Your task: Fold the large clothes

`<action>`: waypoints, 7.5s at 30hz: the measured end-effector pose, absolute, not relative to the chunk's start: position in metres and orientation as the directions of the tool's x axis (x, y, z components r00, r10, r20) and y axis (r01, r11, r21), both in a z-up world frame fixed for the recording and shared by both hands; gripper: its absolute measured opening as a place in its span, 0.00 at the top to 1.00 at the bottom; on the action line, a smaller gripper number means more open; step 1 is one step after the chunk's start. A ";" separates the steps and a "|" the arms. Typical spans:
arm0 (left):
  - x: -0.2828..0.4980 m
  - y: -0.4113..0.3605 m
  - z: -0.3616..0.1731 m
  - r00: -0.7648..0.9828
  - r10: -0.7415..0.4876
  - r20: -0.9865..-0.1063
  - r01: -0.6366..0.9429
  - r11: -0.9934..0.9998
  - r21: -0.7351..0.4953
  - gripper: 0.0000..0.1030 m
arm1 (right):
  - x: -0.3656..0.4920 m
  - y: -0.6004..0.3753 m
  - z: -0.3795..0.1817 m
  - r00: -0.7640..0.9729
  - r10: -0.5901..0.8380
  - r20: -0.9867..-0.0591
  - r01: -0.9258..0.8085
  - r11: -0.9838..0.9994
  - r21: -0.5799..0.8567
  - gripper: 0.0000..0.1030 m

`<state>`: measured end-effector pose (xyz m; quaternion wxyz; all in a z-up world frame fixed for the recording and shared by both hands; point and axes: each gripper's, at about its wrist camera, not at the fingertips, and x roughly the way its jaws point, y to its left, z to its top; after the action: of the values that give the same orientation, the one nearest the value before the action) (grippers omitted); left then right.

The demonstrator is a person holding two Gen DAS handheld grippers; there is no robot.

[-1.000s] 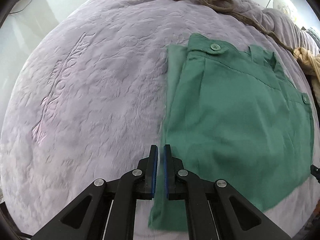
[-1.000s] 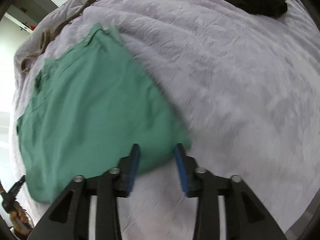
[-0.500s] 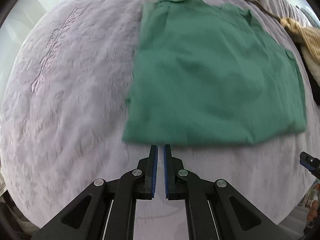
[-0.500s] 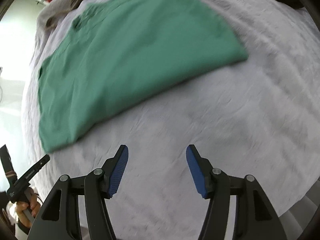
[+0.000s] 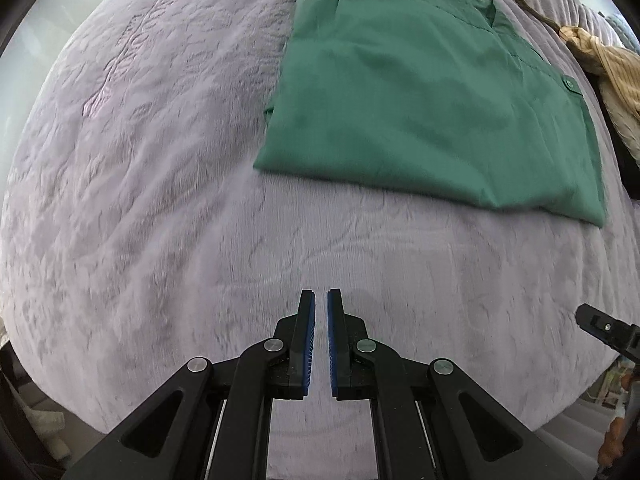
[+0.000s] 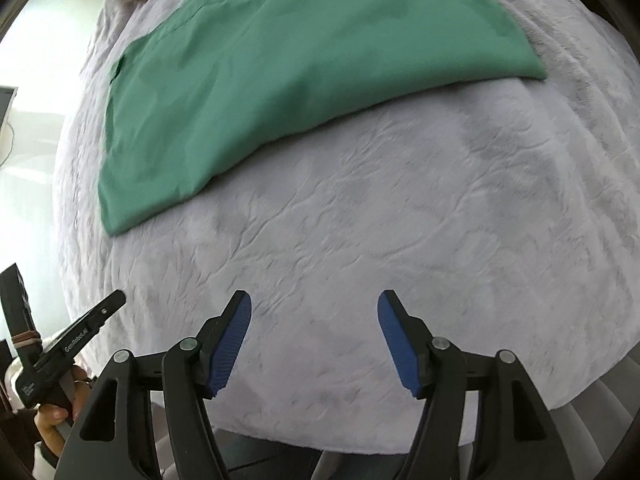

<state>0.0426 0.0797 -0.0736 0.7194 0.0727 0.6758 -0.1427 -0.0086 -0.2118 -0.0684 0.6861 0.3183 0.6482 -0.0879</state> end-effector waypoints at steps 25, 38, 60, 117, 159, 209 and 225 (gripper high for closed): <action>0.035 0.120 -0.072 0.067 -0.101 -0.993 0.232 0.969 -0.082 0.00 | 0.011 -0.181 -0.057 0.179 0.330 -0.927 0.485 0.790 0.375 0.00; 0.043 0.148 -0.088 0.010 -0.122 -0.992 0.176 0.977 -0.118 0.00 | 0.011 -0.179 -0.078 0.143 0.390 -0.910 0.559 0.727 0.399 0.00; 0.097 0.146 -0.108 0.031 -0.145 -0.989 0.158 0.978 -0.138 0.00 | 0.041 -0.171 -0.109 0.238 0.548 -0.802 0.585 0.578 0.568 0.00; 0.292 -0.011 -0.130 0.003 -0.543 -0.839 0.325 0.794 -0.513 0.83 | 0.103 -0.261 -0.080 0.497 0.490 -0.716 0.337 0.652 0.680 0.85; 0.124 -0.332 0.000 0.176 -0.561 -0.809 0.843 0.510 -0.169 0.22 | -0.086 -0.436 -0.123 0.716 0.362 -0.597 0.493 0.342 0.800 0.41; 0.131 -0.195 -0.095 0.128 -0.268 -0.955 0.582 0.800 -0.146 0.09 | -0.005 -0.460 -0.105 0.400 0.196 -0.895 0.606 0.676 0.419 0.94; 0.124 -0.208 -0.095 0.145 -0.194 -0.970 0.538 0.839 -0.087 0.09 | -0.028 -0.477 -0.096 0.405 0.280 -0.870 0.561 0.676 0.478 0.93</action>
<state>0.1239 -0.2083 -0.0947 0.7431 0.1419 0.6059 -0.2461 -0.0280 -0.4766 -0.0958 0.7412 0.3913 0.5372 -0.0947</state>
